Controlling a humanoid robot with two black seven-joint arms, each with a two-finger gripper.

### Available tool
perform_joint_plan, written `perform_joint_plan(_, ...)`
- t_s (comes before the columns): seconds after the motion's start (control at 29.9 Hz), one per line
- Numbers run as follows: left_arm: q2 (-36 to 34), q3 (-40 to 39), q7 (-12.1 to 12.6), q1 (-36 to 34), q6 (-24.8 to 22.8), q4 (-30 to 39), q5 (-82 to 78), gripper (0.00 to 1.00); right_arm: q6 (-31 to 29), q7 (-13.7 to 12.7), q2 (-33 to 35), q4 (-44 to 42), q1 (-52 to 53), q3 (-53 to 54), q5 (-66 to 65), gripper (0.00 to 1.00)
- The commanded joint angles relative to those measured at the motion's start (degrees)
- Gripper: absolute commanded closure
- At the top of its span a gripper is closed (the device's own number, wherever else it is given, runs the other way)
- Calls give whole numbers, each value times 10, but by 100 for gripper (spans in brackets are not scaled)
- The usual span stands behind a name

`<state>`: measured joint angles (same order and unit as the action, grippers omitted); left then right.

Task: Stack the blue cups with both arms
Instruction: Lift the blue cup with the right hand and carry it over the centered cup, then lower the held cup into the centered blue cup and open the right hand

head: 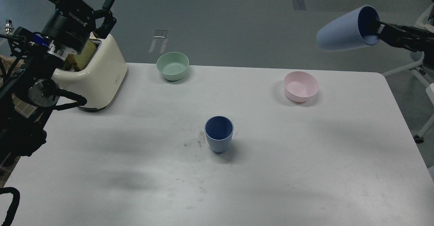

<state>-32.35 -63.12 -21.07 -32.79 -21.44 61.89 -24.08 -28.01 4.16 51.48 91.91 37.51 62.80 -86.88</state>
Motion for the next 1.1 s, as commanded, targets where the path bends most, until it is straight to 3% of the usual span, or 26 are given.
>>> perform_joint_plan(0.0,-5,0,0,1,-1,0,0,2,0,-6,-22,0,89,-89,0,100)
perform_joint_plan(0.23,-6,-1,0,0,-5,0,1,2,0,-5,-71,0,194,-211,0,100)
perform_joint_plan(0.57,-5,-1,1,-5,-7,0,1,2,0,-6,-193,-29,295,-390,-46,100)
perform_joint_plan(0.74,-3,-1,1,-6,-7,0,1,2,0,-6,-239,-52,299,-403,-84,100)
perform_joint_plan(1.07,2,-1,1,-6,-7,0,1,2,0,-6,-240,-61,302,-443,-84,100)
